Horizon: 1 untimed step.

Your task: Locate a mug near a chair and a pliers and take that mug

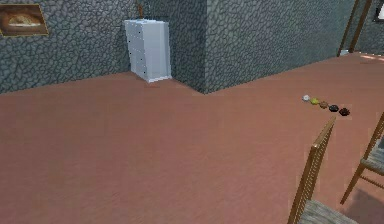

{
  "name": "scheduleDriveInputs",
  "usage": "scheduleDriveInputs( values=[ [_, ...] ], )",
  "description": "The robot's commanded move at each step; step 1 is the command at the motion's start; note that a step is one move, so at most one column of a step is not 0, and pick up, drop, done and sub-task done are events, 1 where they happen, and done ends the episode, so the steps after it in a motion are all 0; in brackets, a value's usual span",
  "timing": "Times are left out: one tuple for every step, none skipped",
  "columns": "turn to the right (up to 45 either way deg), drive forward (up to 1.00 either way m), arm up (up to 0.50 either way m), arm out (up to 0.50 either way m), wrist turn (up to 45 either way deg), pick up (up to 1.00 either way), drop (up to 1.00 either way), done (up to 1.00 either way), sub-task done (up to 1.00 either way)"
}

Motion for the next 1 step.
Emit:
scheduleDriveInputs(
  values=[
    [0.0,0.0,0.0,0.0,3.0,0.0,0.0,0.0,0.0]
  ],
)
